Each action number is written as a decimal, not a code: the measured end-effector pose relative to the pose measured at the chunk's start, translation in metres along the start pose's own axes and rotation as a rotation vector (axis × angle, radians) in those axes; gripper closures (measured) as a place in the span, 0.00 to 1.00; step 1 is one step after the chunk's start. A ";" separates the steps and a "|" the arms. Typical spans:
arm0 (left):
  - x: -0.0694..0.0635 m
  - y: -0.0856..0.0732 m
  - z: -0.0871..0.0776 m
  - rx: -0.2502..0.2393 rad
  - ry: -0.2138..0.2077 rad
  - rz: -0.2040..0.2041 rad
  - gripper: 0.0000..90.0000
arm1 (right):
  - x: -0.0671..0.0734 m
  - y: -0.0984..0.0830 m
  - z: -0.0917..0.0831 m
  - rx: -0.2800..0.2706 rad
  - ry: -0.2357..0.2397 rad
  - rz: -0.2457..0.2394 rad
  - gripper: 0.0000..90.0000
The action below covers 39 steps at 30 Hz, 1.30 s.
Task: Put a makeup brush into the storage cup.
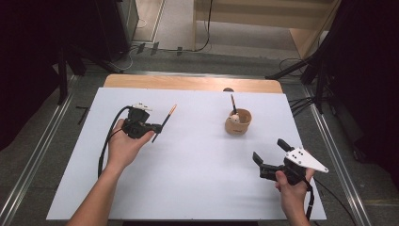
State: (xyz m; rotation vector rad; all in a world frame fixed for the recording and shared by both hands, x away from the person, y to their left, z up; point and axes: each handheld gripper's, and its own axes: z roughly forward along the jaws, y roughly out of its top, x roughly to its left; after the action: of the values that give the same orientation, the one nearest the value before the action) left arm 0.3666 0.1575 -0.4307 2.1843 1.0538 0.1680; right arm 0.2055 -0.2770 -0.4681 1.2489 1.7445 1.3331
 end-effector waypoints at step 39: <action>-0.039 -0.034 -0.002 -0.350 -0.181 0.068 0.96 | 0.083 0.040 0.083 -0.051 0.221 0.033 0.06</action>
State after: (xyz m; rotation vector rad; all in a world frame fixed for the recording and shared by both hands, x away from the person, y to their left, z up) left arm 0.3184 0.1442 -0.4442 1.8799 0.7842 0.1687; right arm 0.2595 -0.1666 -0.4496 1.1429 1.8324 1.5751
